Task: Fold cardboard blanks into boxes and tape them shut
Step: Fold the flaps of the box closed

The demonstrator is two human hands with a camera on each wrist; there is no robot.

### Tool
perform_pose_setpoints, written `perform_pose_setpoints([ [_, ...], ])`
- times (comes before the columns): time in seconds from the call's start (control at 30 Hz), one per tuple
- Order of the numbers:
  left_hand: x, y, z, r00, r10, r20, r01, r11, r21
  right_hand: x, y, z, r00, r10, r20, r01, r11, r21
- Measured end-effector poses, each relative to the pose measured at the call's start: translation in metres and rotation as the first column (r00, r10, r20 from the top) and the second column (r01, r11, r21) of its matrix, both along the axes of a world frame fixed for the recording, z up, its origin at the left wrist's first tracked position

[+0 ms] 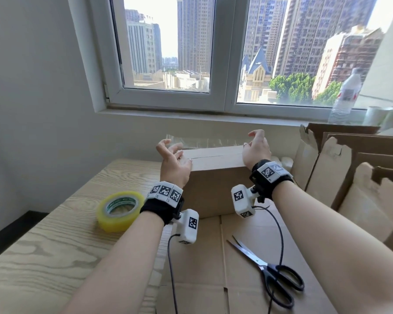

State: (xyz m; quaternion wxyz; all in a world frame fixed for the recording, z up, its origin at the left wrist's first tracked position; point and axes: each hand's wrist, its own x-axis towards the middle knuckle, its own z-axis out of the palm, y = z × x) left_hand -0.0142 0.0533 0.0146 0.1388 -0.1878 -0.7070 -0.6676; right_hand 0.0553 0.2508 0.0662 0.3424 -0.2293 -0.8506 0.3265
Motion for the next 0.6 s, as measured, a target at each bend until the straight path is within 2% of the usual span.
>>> perform_pose_setpoints([
  [0.13,-0.003,0.001,-0.001,0.999,-0.03,-0.028,0.03,0.999,-0.023,0.0,0.014,0.001,0.996,0.011,-0.093,-0.021,0.994,-0.111],
  [0.23,-0.004,0.001,0.0,0.998,-0.04,-0.056,0.037,0.998,-0.044,-0.001,0.017,-0.004,0.991,-0.022,-0.133,0.008,0.994,-0.106],
  [0.6,0.001,-0.004,0.004,0.996,-0.023,-0.083,0.017,0.997,-0.076,0.011,0.017,-0.01,0.998,-0.013,-0.063,0.01,0.999,-0.045],
])
